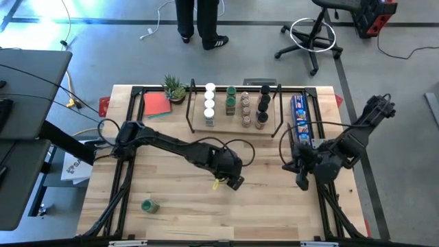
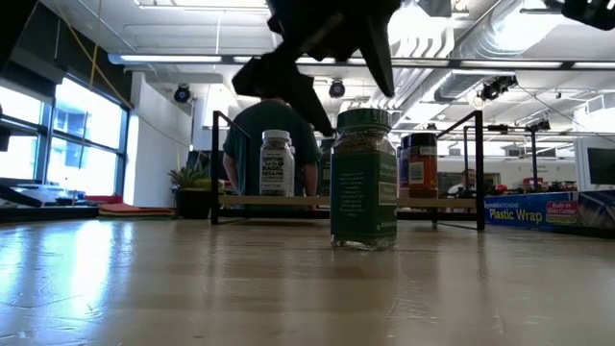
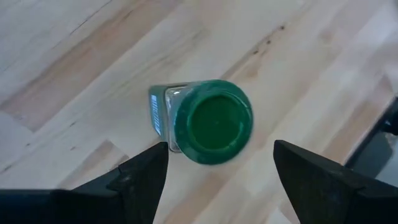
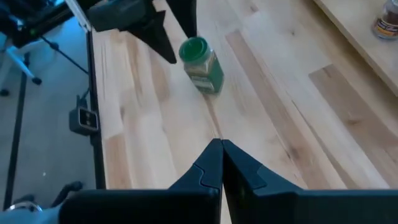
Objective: Shelf spices
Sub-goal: Put the green seasoning bottle on the shelf, aligned with the other green bottle
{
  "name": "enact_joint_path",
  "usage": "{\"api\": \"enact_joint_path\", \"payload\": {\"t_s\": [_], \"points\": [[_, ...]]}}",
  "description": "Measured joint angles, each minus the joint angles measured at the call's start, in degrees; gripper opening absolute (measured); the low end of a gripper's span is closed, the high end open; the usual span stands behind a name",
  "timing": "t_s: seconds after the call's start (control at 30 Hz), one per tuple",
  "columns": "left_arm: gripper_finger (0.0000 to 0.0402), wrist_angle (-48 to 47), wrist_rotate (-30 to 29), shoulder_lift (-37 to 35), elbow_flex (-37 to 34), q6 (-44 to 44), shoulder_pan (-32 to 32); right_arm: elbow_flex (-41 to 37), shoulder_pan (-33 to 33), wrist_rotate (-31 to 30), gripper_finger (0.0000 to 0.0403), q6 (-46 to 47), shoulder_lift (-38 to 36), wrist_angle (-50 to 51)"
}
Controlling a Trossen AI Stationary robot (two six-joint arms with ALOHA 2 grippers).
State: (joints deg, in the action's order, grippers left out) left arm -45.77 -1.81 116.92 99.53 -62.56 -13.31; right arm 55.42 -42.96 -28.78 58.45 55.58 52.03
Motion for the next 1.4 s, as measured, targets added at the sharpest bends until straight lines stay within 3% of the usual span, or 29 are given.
{"api": "enact_joint_path", "payload": {"t_s": [0.5,0.87,1.03,1.17,1.4], "points": [[0.0282,-0.8,-3.6,4.8,0.1,1.3,-0.2,0.0,-3.7,-6.5,0.0,6.1,-4.5,7.7],[0.0194,0.3,-1.9,4.8,0.1,4.1,0.8,0.0,-3.5,-13.0,0.0,10.3,-4.5,9.1],[0.019,0.8,-1.7,4.4,0.1,5.3,1.5,0.0,-2.5,-13.3,0.0,11.9,-4.5,9.6],[0.019,-3.8,-1.9,4.3,4.2,11.6,2.3,0.0,-1.6,-13.3,0.0,13.3,-4.5,9.6],[0.019,-16.0,-3.8,4.2,17.8,34.1,5.8,0.0,-1.3,-13.2,0.0,13.8,-4.5,9.6]]}}
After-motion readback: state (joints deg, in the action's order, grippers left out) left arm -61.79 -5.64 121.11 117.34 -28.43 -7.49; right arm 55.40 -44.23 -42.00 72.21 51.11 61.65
